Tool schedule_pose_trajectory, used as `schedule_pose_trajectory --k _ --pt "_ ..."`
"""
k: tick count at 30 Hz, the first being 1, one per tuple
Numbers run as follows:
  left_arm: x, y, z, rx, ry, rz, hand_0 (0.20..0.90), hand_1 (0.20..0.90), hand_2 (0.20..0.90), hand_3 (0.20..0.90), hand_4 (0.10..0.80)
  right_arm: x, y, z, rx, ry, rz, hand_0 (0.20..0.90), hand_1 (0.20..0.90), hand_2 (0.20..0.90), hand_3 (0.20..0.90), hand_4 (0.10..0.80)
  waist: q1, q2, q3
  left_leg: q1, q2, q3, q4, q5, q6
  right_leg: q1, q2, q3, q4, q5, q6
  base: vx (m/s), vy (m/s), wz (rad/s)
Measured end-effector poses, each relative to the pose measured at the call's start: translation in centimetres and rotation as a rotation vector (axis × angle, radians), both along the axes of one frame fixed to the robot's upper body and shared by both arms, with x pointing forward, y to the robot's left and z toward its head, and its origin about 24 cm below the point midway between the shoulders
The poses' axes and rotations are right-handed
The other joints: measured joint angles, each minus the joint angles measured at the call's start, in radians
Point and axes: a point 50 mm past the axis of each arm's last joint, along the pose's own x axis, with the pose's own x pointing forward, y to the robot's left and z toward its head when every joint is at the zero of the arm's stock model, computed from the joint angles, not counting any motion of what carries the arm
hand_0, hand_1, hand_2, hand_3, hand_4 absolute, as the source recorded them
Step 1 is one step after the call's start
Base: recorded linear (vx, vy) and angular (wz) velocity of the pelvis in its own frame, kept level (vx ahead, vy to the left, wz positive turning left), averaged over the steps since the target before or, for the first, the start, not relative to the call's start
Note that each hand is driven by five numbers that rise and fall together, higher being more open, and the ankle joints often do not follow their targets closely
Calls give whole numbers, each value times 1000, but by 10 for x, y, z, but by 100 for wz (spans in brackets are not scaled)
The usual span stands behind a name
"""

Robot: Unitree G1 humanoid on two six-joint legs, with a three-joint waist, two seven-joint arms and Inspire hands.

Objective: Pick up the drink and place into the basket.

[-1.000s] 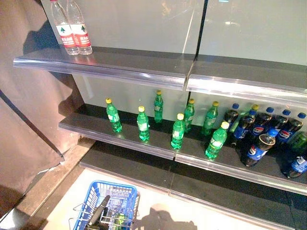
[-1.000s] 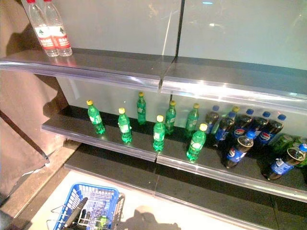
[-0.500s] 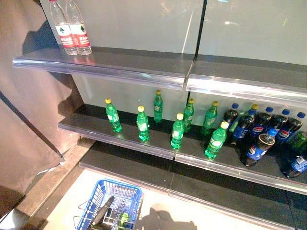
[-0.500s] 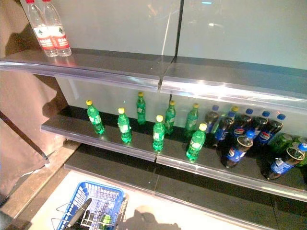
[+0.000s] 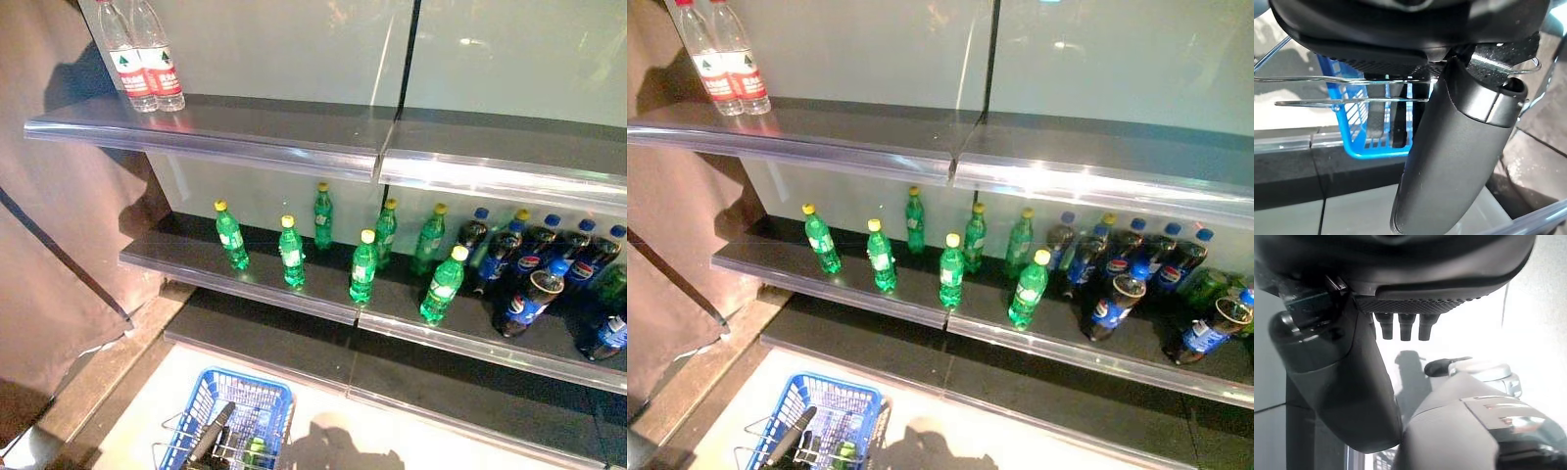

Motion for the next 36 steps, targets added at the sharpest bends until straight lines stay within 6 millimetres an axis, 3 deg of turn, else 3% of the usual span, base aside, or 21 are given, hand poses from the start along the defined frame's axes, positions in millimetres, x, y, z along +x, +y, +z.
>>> schedule_pose_trajectory --k 3,6,10,12,13,19,23,31,36 --pt "1 -5 -1 -7 -13 -40 300 300 300 200 100 3 -7 3 -16 -14 20 900 900 900 900 800 1 15 21 -8 -1 0 6 1 -1 -11 0 2 3 0 0 -90 62 -1" --pt "10 -14 0 -9 -59 -91 300 300 300 200 100 19 -19 9 -54 -65 57 900 900 900 900 800 0 36 42 -84 -4 2 24 11 6 -97 -3 4 40 4 1 -288 71 -3" --pt "51 -35 11 -25 -214 -153 300 300 300 200 100 61 -39 26 -120 -192 103 900 900 900 900 800 0 67 159 -211 -16 -2 103 18 14 -222 -5 8 117 13 5 -273 -46 -1" --pt "71 -38 20 -19 -294 -163 300 300 300 200 100 88 -36 34 -122 -279 120 900 900 900 900 800 5 60 206 -282 -21 -30 148 12 6 -306 -1 27 179 4 2 -252 -81 -14" --pt "91 -39 30 -17 -364 -161 300 300 300 200 100 112 -32 44 -120 -372 129 900 900 900 900 800 8 51 249 -343 -23 -34 186 11 4 -371 1 30 231 0 0 -260 -65 -9" --pt "142 -42 63 24 -553 -174 300 300 300 200 100 174 -21 79 -127 -650 114 900 900 900 900 800 12 11 367 -532 -43 -64 309 -6 -7 -598 1 54 421 -50 -10 -208 -30 -2" --pt "158 -45 76 24 -618 -162 300 300 300 200 100 192 -19 92 -134 -721 92 900 900 900 900 800 12 22 407 -625 -43 -83 377 -15 -20 -683 14 52 472 -50 -20 -134 -2 0" --pt "171 -45 90 24 -698 -114 300 300 300 200 100 199 -18 100 -177 -774 69 900 900 900 900 800 24 20 427 -691 -38 -114 407 -22 -33 -741 26 36 487 -46 -32 -82 0 -1" --pt "171 -41 91 24 -686 -49 300 300 300 200 100 216 1 119 -252 -873 242 900 900 900 900 800 27 8 436 -698 -33 -114 405 -17 -36 -751 27 27 485 -41 -35 -45 -11 -1"
